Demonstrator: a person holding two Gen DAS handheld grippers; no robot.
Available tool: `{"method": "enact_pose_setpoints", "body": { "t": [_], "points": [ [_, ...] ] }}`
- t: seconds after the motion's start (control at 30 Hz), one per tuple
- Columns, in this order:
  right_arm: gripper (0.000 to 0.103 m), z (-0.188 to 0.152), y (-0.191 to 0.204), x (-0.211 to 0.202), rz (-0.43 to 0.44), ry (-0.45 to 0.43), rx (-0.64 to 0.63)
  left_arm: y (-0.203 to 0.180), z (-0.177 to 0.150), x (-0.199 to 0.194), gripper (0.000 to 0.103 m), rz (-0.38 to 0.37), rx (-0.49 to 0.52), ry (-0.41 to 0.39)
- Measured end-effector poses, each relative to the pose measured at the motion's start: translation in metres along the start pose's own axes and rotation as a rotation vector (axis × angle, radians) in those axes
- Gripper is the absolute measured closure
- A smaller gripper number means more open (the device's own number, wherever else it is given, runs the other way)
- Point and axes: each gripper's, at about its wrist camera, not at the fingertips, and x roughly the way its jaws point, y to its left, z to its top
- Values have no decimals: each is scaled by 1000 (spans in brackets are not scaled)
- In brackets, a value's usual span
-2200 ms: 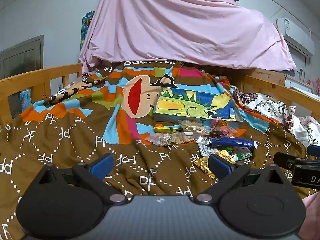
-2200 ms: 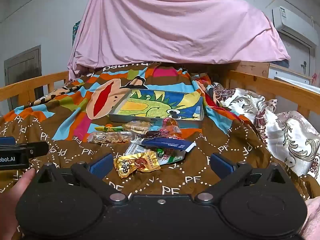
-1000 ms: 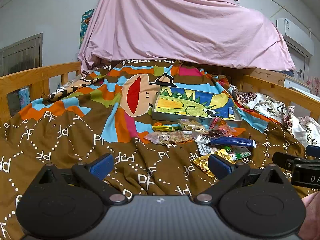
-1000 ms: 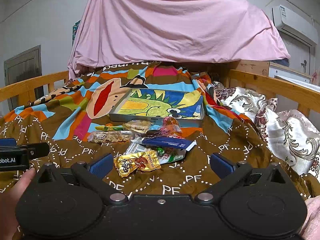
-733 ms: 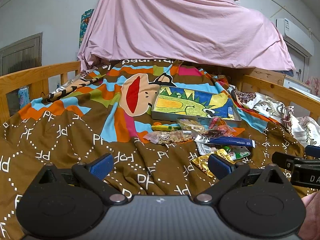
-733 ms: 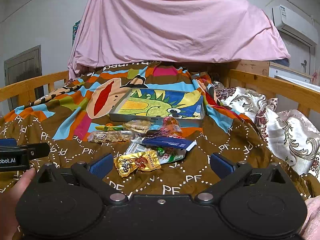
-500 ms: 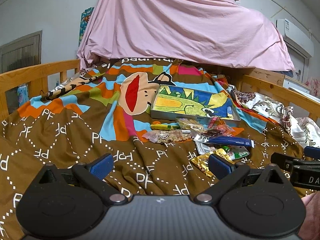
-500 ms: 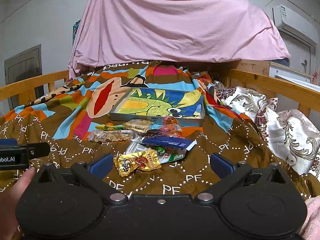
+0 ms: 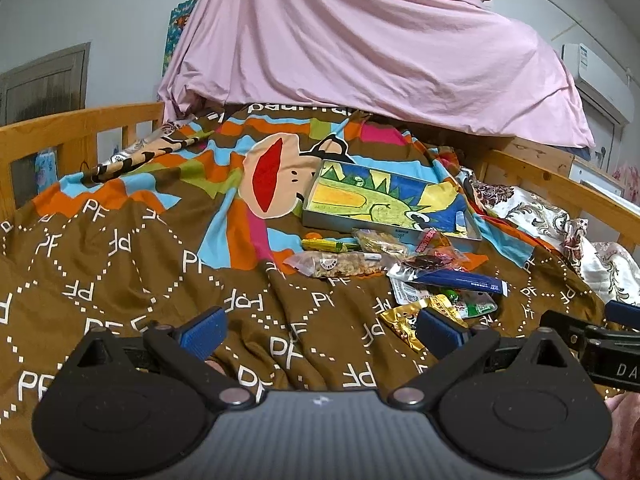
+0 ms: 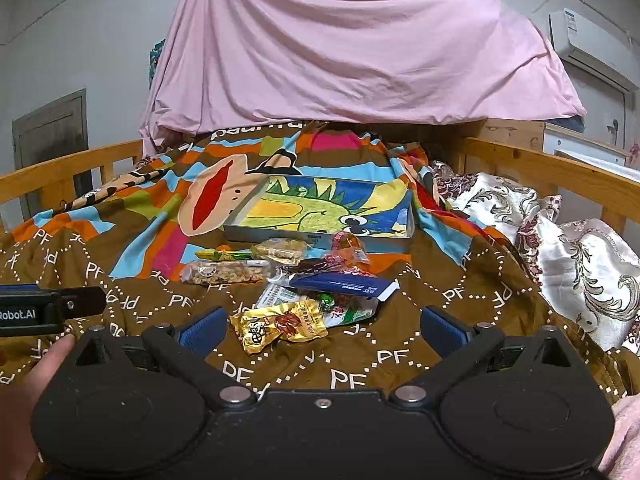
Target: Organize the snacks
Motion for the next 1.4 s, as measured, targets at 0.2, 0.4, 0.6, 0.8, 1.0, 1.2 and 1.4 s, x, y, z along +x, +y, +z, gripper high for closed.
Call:
{"method": "enact_pose_setpoints", "body": {
  "t": [0.2, 0.4, 0.6, 0.8, 1.0, 1.2, 1.4],
  "points": [
    [0, 4, -5, -2, 6, -22, 20, 3, 2, 4, 0, 3, -24, 16],
    [0, 15, -18, 7, 41, -8, 83, 5, 3, 11, 0, 13, -43, 22],
    [0, 30, -32, 34, 97, 28, 48, 1, 9, 30, 0, 8, -25, 37],
    [1, 45, -52, 78, 186, 94, 15, -6, 15, 57, 0, -50, 26, 63],
    [1, 55, -63, 128, 250, 165, -79, -26, 20, 89, 0, -149, 167, 85],
    [1, 56, -69, 173, 338, 185, -210, -50, 21, 125, 0, -264, 317, 129],
    [2, 55, -81, 210, 411, 224, -257, -76, 19, 164, 0, -412, 516, 218]
  ]
}}
